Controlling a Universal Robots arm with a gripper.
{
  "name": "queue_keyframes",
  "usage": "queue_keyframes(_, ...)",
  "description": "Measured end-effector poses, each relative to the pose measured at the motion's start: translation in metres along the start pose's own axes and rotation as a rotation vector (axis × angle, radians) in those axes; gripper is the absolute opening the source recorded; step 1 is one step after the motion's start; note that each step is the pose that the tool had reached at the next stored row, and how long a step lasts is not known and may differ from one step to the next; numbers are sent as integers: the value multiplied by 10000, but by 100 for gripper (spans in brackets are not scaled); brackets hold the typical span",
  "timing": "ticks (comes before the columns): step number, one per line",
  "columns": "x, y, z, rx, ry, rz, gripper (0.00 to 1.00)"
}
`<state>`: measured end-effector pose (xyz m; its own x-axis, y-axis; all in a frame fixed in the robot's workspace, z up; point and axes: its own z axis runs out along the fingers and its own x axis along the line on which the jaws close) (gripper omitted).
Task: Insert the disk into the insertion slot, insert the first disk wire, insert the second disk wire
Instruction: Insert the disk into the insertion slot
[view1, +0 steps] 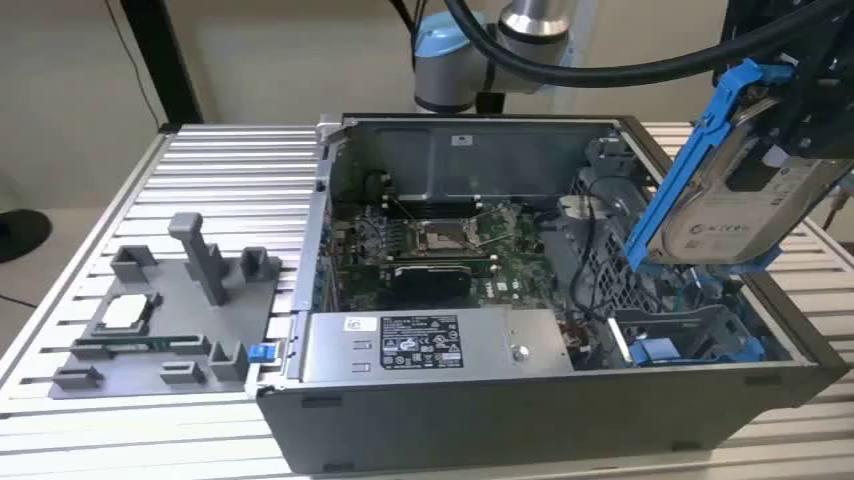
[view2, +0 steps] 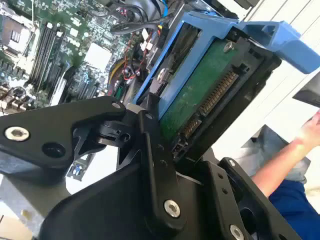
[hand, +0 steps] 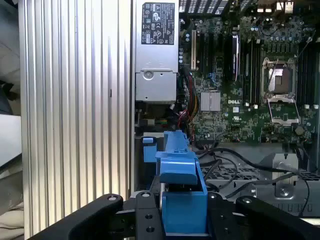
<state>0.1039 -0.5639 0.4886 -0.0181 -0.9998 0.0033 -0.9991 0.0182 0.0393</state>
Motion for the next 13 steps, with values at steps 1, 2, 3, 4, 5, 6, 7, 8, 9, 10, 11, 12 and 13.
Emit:
queue_keyframes(1, 0, 0, 0, 0, 0, 0, 0)
queue_keyframes(2, 0, 0, 0, 0, 0, 0, 0)
queue_keyframes(3, 0, 0, 0, 0, -1, 0, 0)
queue_keyframes(4, 0, 0, 0, 0, 0, 1, 0)
queue_keyframes(5, 0, 0, 0, 0, 0, 0, 0)
queue_keyframes(6, 0, 0, 0, 0, 0, 0, 0)
queue_keyframes(7, 0, 0, 0, 0, -1, 0, 0)
queue_keyframes(8, 0, 0, 0, 0, 0, 1, 0)
queue_keyframes(9, 0, 0, 0, 0, 0, 0, 0)
queue_keyframes(10, 0, 0, 0, 0, 0, 0, 0)
queue_keyframes(11, 0, 0, 0, 0, 0, 0, 0)
queue_keyframes(12, 0, 0, 0, 0, 0, 0, 0)
queue_keyframes(13, 0, 0, -1, 0, -6, 0, 0)
